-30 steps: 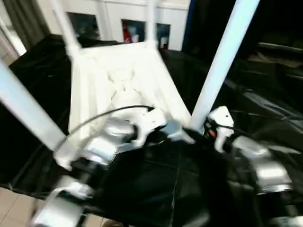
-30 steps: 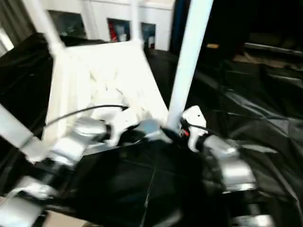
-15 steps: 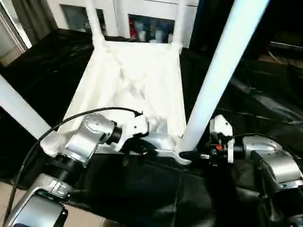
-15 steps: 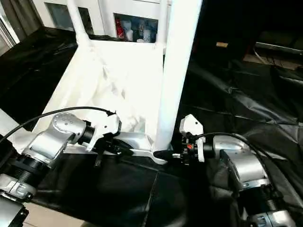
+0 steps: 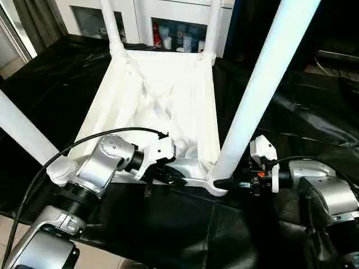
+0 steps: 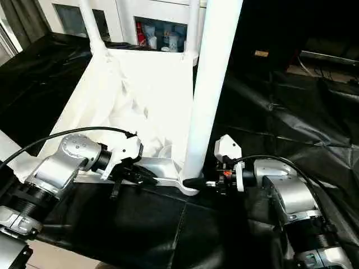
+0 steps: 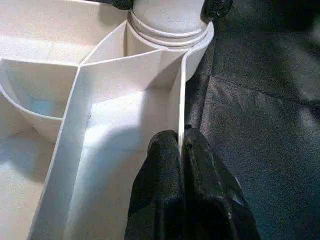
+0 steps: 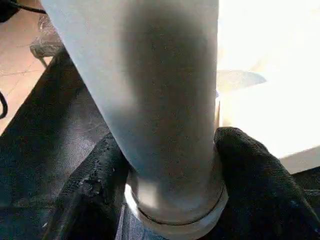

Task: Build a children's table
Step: Rotate leg to tighten

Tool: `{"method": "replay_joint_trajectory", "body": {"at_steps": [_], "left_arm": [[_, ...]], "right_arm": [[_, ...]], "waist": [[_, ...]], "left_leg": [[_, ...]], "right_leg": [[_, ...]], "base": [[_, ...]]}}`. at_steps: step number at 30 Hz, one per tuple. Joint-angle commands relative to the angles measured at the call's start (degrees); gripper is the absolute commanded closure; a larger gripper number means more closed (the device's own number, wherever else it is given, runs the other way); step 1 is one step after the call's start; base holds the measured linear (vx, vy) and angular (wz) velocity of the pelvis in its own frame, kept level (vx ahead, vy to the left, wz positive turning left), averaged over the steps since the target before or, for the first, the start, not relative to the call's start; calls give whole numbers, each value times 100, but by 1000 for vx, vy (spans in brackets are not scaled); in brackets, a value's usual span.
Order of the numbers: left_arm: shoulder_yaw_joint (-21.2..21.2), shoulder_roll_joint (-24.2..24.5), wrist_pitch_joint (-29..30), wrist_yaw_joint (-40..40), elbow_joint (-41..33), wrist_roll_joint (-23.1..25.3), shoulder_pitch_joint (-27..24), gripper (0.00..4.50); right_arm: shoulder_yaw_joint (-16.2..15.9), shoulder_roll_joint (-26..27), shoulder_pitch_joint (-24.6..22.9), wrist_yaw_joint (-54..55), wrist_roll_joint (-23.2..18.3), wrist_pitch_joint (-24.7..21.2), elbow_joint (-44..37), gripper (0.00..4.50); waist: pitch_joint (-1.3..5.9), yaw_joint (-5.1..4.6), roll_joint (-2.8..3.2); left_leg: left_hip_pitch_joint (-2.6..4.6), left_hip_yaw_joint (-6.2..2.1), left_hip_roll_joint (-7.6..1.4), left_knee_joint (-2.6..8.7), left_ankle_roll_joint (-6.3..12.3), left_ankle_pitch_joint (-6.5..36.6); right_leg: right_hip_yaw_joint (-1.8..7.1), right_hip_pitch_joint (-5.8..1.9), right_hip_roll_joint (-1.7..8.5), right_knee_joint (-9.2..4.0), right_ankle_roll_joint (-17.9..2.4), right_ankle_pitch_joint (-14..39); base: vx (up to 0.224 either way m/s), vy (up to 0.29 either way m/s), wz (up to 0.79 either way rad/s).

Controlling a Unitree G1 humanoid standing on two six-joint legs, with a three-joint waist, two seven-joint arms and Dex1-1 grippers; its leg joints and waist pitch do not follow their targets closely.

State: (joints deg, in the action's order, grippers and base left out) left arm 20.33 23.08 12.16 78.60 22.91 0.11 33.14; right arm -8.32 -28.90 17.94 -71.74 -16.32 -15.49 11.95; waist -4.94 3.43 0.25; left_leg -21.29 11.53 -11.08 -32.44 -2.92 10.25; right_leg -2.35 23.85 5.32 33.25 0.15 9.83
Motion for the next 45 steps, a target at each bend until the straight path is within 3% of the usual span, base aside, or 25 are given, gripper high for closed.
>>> {"method": "replay_joint_trajectory", "body": {"at_steps": [1,2,6,7,8,9,10,11,15,16,20,21,23,26,29,33,35,37,39,40,41,43,45], "left_arm": [[118,-90,11,-132,134,37,-119,450],[77,-142,-27,-310,181,72,-123,450],[-103,-494,48,-1346,434,265,-62,450],[-113,-523,49,-1420,449,281,-60,450],[-134,-586,51,-1582,481,316,-53,450],[-175,-883,210,-2232,616,472,0,450],[-175,-883,210,-2232,616,472,0,450],[-180,-949,246,-2359,636,500,4,450],[-18,-1575,553,-2921,556,612,-23,450],[50,-1676,567,-2912,512,614,-35,450],[155,-1903,587,-2855,423,607,-41,450],[145,-1883,561,-2843,446,614,-30,450],[132,-1826,529,-2812,449,636,-32,450],[79,-1617,470,-2601,375,603,-74,450],[66,-1403,401,-2311,281,544,-120,450],[85,-806,140,-1338,-1,298,-266,450],[98,-684,80,-1102,-71,229,-296,450],[122,-540,129,-838,-171,165,-324,450],[157,-356,190,-541,-251,132,-342,450],[171,-307,209,-479,-264,138,-344,450],[196,-239,197,-388,-271,144,-346,450],[226,-126,180,-239,-272,131,-346,450],[235,-52,168,-147,-271,94,-343,450]], "right_arm": [[-31,156,-84,105,-174,-160,-28,210],[13,253,-122,277,-188,-209,-17,210],[85,717,-272,1281,53,-306,77,211],[85,758,-283,1380,94,-300,91,212],[86,848,-308,1593,182,-286,122,213],[70,1223,-362,2416,511,-284,282,215],[70,1223,-362,2416,511,-284,282,218],[67,1325,-375,2627,596,-283,314,223],[255,2237,-333,4069,787,-399,492,239],[226,2345,-333,4171,804,-385,480,239],[125,2524,-295,4243,886,-338,425,239],[142,2498,-285,4191,876,-304,418,239],[182,2478,-281,4157,852,-299,391,187],[229,2289,-269,3971,816,-296,303,169],[158,1977,-285,3446,743,-168,189,169],[229,1136,-262,1949,285,-54,-97,169],[255,956,-241,1643,182,-74,-137,169],[290,766,-204,1324,76,-111,-167,169],[311,533,-125,976,66,-62,-124,169],[307,475,-100,916,100,-18,-95,169],[298,392,-61,796,103,-22,-66,169],[288,259,34,537,59,-45,-22,169],[186,105,114,223,-56,-133,-13,169]], "waist": [[372,11,-95],[373,2,-130],[320,-30,-143],[297,-49,-239],[290,-60,-235],[281,-114,-250],[266,-125,-238],[263,-155,-271],[280,-261,-260],[280,-274,-249],[290,-334,-167],[301,-357,-171],[315,-346,-170],[317,-330,-162],[335,-297,-185],[325,-242,-208],[338,-224,-192],[338,-179,-191],[371,-117,-172],[382,-99,-161],[412,-81,-152],[441,-60,-160],[414,-44,-157]], "left_leg": [[62,-44,-218,308,625,718],[59,-39,-212,308,618,738],[75,-73,-210,367,303,1269],[71,-84,-203,381,244,1370],[82,-92,-203,394,201,1478],[69,-113,-198,415,65,1648],[92,-119,-190,423,15,1752],[129,-154,-178,420,-43,2023],[133,-271,-152,484,-213,2519],[143,-282,-153,492,-208,2581],[207,-306,-144,510,-117,2973],[165,-322,-147,536,-97,2960],[121,-331,-156,561,-71,2840],[154,-300,-151,550,-30,2874],[119,-275,-162,540,67,2609],[75,-226,-173,513,335,2110],[87,-184,-183,475,417,1877],[108,-164,-187,448,428,1742],[105,-145,-185,414,501,1376],[133,-111,-192,379,577,1117],[103,-96,-188,339,671,750],[67,-75,-178,292,829,311],[60,-60,-178,285,930,291]], "right_leg": [[181,-301,254,-254,-1651,678],[181,-305,249,-262,-1632,725],[198,-261,272,-377,-1299,1801],[199,-245,277,-403,-1143,2172],[200,-227,284,-432,-1052,2437],[200,-199,285,-477,-822,2918],[190,-171,292,-519,-748,3142],[171,-152,310,-595,-547,3667],[83,-166,316,-690,-179,4222],[72,-164,315,-702,-182,4187],[67,-127,280,-753,-300,3827],[64,-173,272,-742,-346,3602],[101,-196,269,-689,-461,3191],[140,-166,262,-672,-608,2969],[165,-205,278,-635,-718,2671],[188,-272,280,-575,-930,2210],[216,-223,281,-540,-1090,1970],[224,-221,279,-501,-1205,1826],[215,-249,268,-432,-1321,1415],[222,-221,242,-381,-1459,950],[208,-261,220,-282,-1611,332],[184,-302,206,-178,-1769,-408],[173,-302,207,-177,-1820,-490]], "base": [[0,0,0],[0,0,0],[0,0,0],[0,0,0],[0,0,0],[0,0,0],[-51,-13,-2],[0,0,0],[0,0,0],[0,0,0],[0,0,0],[0,0,0],[0,0,0],[0,0,0],[0,0,0],[0,0,0],[0,0,0],[0,0,0],[68,-46,11],[64,-27,10],[59,-12,5],[30,-6,2],[0,0,0]]}}
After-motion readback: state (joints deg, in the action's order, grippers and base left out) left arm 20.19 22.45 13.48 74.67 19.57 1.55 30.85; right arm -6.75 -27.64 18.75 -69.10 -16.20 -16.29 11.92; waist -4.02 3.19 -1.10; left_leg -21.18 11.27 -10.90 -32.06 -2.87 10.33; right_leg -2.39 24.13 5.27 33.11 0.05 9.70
